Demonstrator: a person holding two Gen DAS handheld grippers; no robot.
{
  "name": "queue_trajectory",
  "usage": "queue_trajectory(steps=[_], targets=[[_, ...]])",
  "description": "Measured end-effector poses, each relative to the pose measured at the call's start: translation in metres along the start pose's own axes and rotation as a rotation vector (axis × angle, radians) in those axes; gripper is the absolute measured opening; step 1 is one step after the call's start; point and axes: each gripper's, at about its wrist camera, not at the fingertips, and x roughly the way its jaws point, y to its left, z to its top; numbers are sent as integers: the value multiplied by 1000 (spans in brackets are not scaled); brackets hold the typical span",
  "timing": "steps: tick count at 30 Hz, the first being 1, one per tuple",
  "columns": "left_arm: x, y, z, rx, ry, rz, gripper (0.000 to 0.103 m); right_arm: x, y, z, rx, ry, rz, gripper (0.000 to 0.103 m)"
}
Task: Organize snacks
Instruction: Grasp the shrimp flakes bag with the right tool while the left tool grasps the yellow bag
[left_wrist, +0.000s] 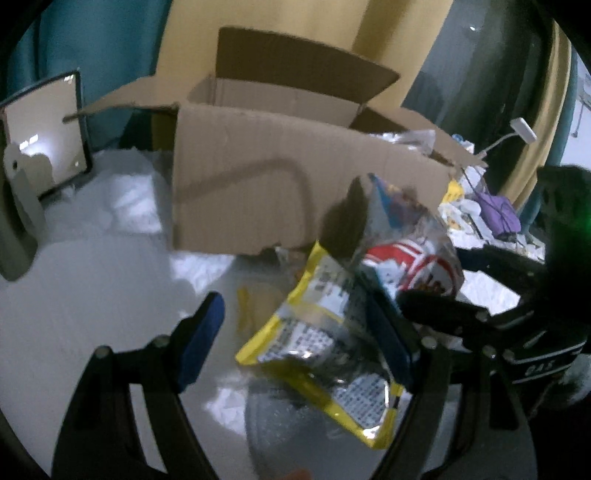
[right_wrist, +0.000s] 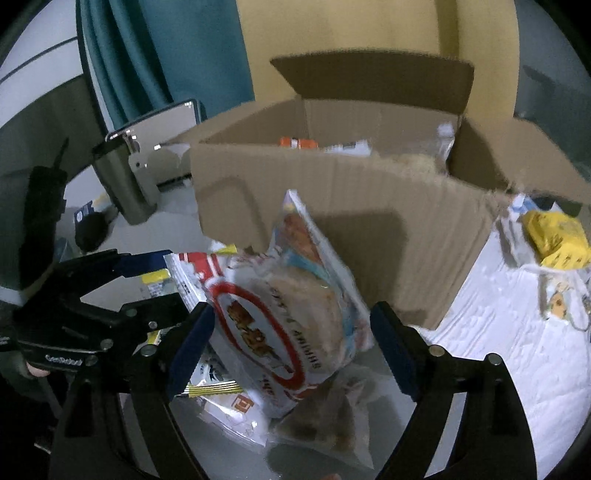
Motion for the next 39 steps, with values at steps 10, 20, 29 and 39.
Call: queue_trajectory(steps=[10,20,29,39], targets=[[1,-17,-6,60,21,-16,80,-3,-14,-9,63,-31,49,77],[10,-38,-17,128,54,-32,64,-30,-18,-12,51,-87,12,49],[-8,-38,-10,127,10,-28,50,-42,-20,-16,42,-103,27,30],[-29,-37,5,132,-53,-32,50,-58,-23,-12,33,-144,42,23]])
